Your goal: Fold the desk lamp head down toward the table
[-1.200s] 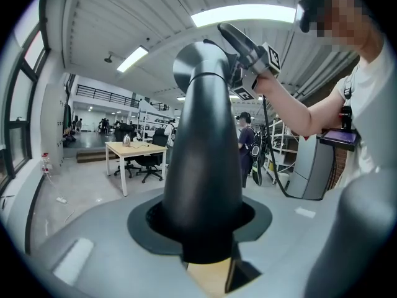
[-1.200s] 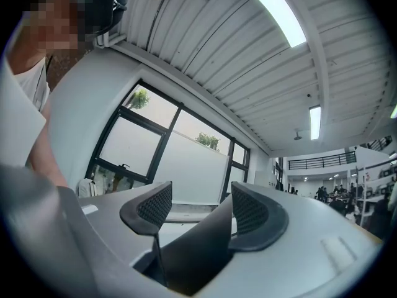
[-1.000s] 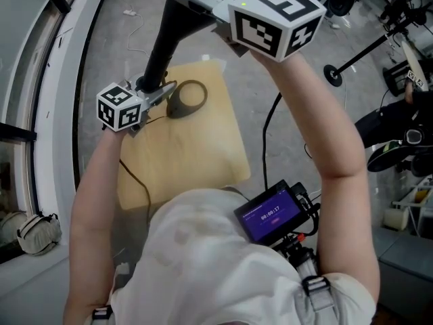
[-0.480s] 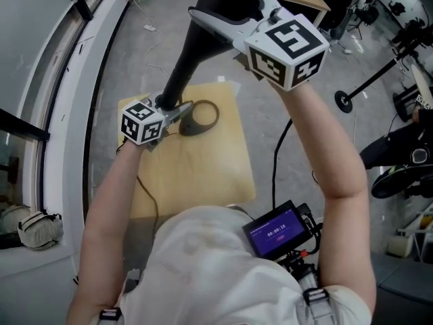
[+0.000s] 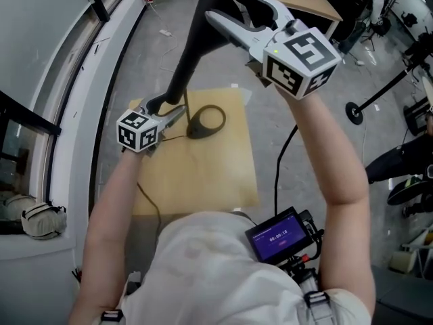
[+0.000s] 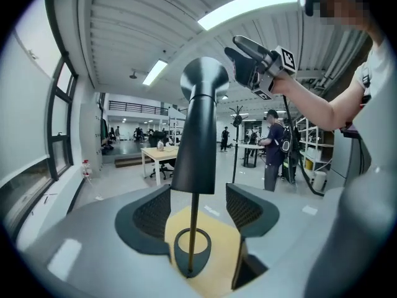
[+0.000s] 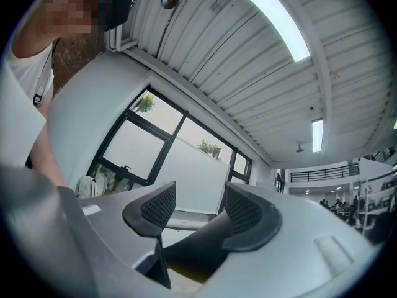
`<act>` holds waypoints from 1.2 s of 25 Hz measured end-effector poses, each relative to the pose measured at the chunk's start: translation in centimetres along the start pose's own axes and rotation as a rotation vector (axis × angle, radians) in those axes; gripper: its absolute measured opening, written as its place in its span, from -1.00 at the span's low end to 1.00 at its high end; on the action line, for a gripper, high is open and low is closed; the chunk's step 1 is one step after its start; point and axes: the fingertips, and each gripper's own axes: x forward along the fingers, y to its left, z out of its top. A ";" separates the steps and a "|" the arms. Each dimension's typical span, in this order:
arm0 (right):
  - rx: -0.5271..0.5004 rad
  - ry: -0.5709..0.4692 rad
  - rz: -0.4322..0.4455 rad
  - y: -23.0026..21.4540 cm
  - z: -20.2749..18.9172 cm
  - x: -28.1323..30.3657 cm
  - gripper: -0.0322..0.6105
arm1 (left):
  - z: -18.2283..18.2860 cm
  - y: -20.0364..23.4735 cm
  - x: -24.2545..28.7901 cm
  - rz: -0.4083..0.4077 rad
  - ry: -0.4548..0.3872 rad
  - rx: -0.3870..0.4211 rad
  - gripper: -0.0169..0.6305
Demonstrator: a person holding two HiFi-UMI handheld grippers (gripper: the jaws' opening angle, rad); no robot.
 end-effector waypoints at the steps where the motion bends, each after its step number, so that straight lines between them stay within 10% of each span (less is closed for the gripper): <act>1: 0.003 -0.004 0.003 -0.1 0.0 -0.2 -0.10 | 0.0 0.4 -0.4 0.022 -0.003 -0.002 -0.10; 15: 0.078 -0.018 -0.025 0.6 -2.3 -5.5 -0.43 | -0.3 0.2 -7.7 0.188 -0.133 -0.005 -0.38; 21: 0.225 0.045 -0.123 1.8 -7.6 -11.5 -0.84 | -1.4 -4.0 -10.8 0.118 -0.215 -0.043 -0.67; 30: 0.475 0.181 -0.165 12.5 -18.8 -21.2 -0.86 | -6.1 -10.2 -15.5 0.043 -0.227 -0.134 -0.94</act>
